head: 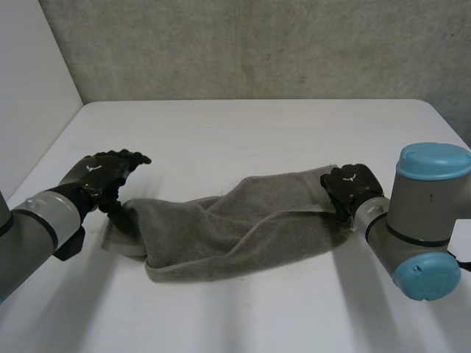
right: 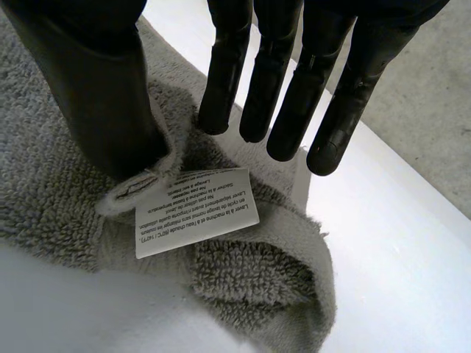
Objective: Fold the towel.
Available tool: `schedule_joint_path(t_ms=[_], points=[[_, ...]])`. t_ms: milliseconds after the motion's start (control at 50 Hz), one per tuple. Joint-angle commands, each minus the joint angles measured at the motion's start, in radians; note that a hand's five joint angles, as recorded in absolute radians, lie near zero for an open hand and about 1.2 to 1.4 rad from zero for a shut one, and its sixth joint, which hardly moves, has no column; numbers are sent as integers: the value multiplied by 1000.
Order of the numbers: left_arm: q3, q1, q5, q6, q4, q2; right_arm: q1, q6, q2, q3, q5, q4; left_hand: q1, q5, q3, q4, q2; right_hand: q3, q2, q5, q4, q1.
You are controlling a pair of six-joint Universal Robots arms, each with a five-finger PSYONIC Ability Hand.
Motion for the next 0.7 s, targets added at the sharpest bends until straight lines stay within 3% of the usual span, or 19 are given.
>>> schedule_joint_path(t_ms=[20, 40, 120, 300, 480, 700], points=[[-38, 0, 1, 2, -3, 40, 5, 2, -2, 8, -4, 5, 52, 47, 53, 54, 52, 437, 441, 438, 438, 438], [-47, 0, 1, 2, -4, 51, 5, 2, -5, 8, -10, 5, 58, 53, 59, 60, 57, 590, 594, 591, 591, 591], [-66, -2, 1, 2, -6, 74, 3, 3, -24, 7, -28, 11, 79, 74, 80, 80, 78, 591, 596, 593, 593, 592], [-147, -16, 9, 2, -4, 183, -14, -3, -207, 7, -73, 39, 210, 206, 211, 212, 210, 591, 596, 593, 593, 592], [-227, -19, 109, 2, -7, 266, -70, -15, -329, -32, -126, 148, 328, 323, 329, 330, 327, 591, 596, 593, 593, 592], [-271, -26, 159, 2, 4, 238, -130, -14, -453, -52, -158, 194, 431, 426, 432, 433, 431, 591, 596, 593, 593, 592]])
